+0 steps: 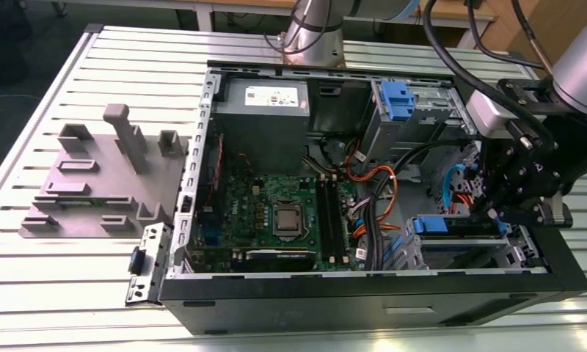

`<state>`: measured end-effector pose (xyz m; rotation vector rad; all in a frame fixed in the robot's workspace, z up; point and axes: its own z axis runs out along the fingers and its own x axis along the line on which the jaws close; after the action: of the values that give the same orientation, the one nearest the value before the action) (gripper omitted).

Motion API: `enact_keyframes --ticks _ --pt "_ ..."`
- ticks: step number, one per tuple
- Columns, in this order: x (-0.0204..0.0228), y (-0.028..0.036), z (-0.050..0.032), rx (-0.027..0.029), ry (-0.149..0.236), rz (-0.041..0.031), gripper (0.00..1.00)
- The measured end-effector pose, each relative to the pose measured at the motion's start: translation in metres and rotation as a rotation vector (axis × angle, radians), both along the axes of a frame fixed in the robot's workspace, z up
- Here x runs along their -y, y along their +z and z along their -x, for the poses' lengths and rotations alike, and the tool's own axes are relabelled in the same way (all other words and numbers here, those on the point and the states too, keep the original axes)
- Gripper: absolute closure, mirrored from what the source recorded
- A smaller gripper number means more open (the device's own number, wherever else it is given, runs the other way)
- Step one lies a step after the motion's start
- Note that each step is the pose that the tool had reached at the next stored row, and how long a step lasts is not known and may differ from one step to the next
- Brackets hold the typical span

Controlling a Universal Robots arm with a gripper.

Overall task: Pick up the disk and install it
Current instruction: 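Insert the first disk wire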

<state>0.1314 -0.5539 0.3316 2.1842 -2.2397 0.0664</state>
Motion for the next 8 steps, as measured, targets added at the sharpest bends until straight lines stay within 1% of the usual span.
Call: enact_keyframes --ticks 6,8 --pt "0.0000 -0.0047 0.0000 -0.0001 -0.002 0.0006 0.83" --pt "0.0000 -0.0052 0.0000 -0.0001 -0.002 0.0006 0.83"
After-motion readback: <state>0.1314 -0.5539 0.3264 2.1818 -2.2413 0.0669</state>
